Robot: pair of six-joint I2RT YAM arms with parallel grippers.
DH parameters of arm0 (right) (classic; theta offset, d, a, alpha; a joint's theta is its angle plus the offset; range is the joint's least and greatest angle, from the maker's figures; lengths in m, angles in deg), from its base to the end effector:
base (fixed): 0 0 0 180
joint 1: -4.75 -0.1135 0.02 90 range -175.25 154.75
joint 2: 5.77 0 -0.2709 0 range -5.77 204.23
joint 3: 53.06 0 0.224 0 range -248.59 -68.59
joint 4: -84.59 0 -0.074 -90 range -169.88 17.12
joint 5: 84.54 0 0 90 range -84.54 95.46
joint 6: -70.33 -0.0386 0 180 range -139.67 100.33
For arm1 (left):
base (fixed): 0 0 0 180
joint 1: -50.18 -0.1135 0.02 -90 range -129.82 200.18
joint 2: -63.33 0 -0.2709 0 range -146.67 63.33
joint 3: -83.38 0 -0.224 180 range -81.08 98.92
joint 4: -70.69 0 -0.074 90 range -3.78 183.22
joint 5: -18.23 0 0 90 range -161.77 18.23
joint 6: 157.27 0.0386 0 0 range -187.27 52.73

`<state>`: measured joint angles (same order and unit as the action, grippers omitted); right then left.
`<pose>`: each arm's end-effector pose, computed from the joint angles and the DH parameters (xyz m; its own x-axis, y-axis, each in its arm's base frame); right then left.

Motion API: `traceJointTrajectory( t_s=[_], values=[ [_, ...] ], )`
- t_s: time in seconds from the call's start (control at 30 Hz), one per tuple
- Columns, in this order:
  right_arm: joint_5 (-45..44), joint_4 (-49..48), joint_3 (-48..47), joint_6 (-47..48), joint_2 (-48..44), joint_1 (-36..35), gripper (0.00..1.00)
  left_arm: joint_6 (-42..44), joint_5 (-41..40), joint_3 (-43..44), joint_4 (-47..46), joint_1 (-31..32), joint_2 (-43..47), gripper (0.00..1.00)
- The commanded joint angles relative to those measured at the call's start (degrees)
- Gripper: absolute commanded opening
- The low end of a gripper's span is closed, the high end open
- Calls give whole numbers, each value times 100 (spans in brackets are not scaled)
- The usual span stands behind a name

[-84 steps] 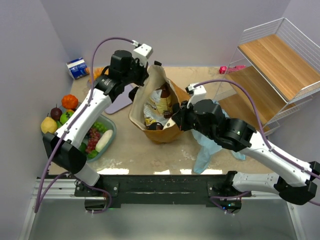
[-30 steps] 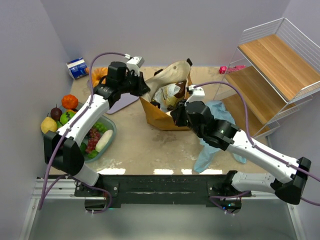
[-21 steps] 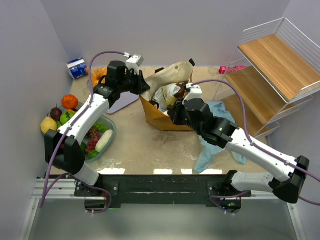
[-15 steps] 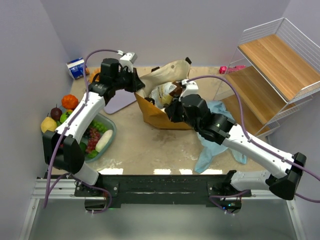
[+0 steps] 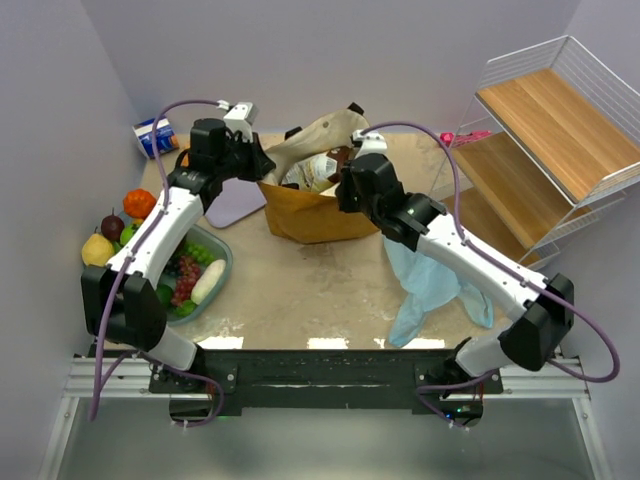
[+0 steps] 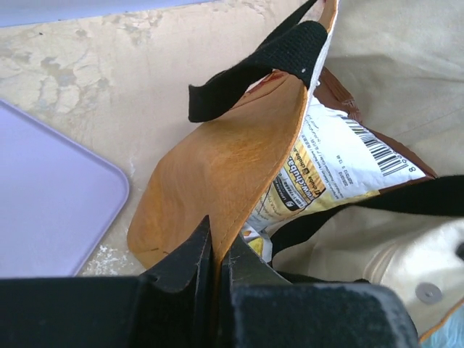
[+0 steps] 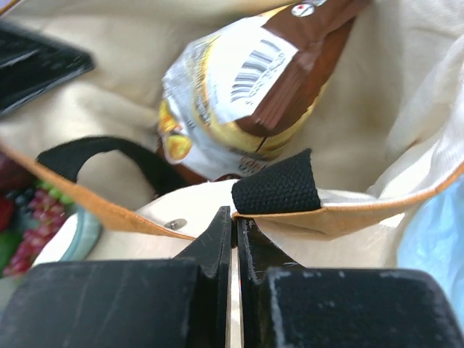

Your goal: Place the mixed food into the grocery bags and tie them

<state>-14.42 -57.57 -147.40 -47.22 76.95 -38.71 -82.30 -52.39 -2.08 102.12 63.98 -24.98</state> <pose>0.2297 0.1996 0.3786 -0.4811 0.1433 -0.8649 -0.2289 0.9318 0.2817 0.3219 -0.0923 0.3616 -0.5333 -0.1209 -0.8372 0.3917 0.8419 -0.3711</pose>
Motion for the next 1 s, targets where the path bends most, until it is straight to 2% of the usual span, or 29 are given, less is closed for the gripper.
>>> traceJointTrajectory(
  t_s=[0.0,0.27,0.37,0.43,0.47,0.5,0.53,0.6,0.63,0.73,0.83,0.97],
  values=[
    [-324,37,-521,478,323,276,0,-44,-189,-157,-922,-159,368,0],
    [106,-86,-628,514,649,1295,0,-334,541,27,-1827,-123,-369,0],
    [546,-51,-662,628,737,1402,0,-343,663,132,-1863,-106,-598,0],
    [1045,10,-697,830,737,1393,20,-334,655,151,-1845,-106,-617,0],
    [1204,63,-776,900,702,1402,31,-334,655,151,-1862,-106,-591,7],
    [1327,124,-820,988,676,1393,50,-334,655,151,-1880,-106,-564,18],
    [1529,247,-847,1023,615,1402,58,-334,690,151,-1932,-106,-529,38],
    [1741,335,-899,1172,395,1393,72,-352,708,194,-1950,-106,-433,58],
    [1890,484,-935,1190,307,1402,83,-352,708,229,-1924,-106,-398,70],
    [2101,722,-996,1226,-62,1393,98,-378,690,344,-1915,-106,-213,82],
    [2287,906,-961,1165,-475,1393,99,-439,594,414,-1933,-115,33,93],
    [2340,1074,-673,1042,-958,1402,99,-457,470,546,-1775,-123,366,97]
  ],
)
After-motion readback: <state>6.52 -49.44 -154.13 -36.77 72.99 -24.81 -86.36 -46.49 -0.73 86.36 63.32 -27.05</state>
